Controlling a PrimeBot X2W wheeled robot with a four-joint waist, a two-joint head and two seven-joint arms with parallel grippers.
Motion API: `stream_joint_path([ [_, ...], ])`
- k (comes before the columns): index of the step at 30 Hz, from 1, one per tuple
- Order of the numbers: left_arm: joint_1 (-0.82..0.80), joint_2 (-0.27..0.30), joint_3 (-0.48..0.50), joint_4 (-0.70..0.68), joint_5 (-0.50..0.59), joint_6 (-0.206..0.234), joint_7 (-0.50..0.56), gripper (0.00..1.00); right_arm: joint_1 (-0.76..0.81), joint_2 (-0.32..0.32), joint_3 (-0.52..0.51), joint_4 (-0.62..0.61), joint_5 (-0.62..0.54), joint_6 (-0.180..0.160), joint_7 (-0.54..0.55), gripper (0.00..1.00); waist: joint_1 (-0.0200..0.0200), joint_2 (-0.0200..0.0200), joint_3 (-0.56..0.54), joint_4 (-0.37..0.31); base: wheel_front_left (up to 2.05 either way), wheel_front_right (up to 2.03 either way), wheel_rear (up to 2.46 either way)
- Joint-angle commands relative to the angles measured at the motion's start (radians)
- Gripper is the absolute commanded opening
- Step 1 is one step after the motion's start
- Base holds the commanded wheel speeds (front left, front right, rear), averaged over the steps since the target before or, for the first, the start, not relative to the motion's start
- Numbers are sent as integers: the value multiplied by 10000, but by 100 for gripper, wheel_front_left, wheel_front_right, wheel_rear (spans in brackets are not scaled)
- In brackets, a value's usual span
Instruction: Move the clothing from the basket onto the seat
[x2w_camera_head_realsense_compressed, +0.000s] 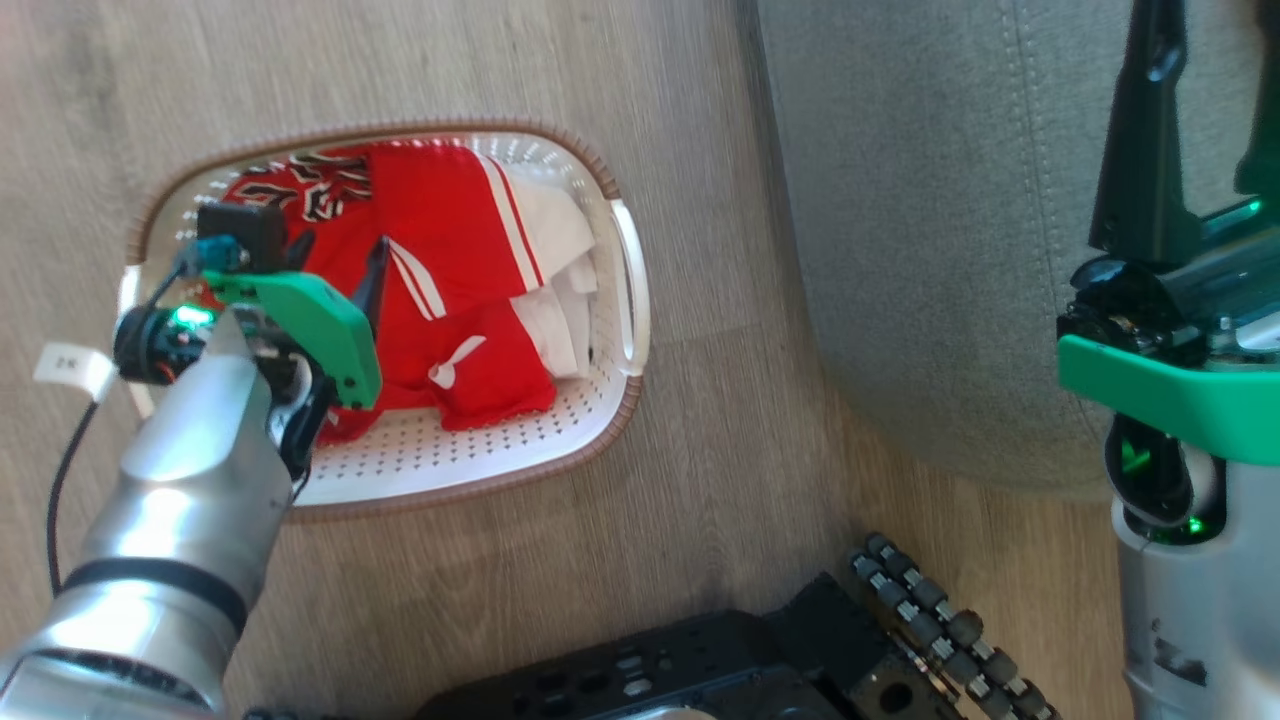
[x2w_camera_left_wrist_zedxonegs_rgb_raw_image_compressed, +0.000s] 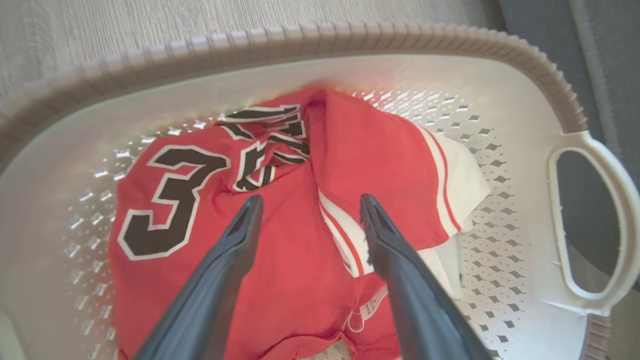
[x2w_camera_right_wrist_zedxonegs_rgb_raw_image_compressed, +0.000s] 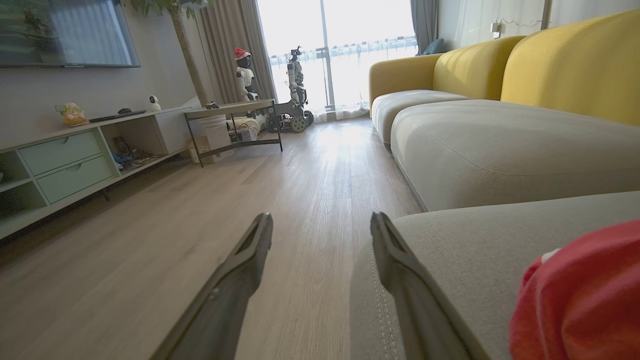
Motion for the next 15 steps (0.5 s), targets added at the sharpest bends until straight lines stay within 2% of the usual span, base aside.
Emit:
stream_joint_path([
  [1,-3,185,185,-40,-100,-52,12,100,130,112,112,-392,-81,71,-61,100,-2,1,154,-73,0,0,0],
  [15,-1161,224,-226,1035,-395,-62,824,100,-93,262,371,-947,-251,71,-62,100,-2,1,1133,-361,0,0,0],
])
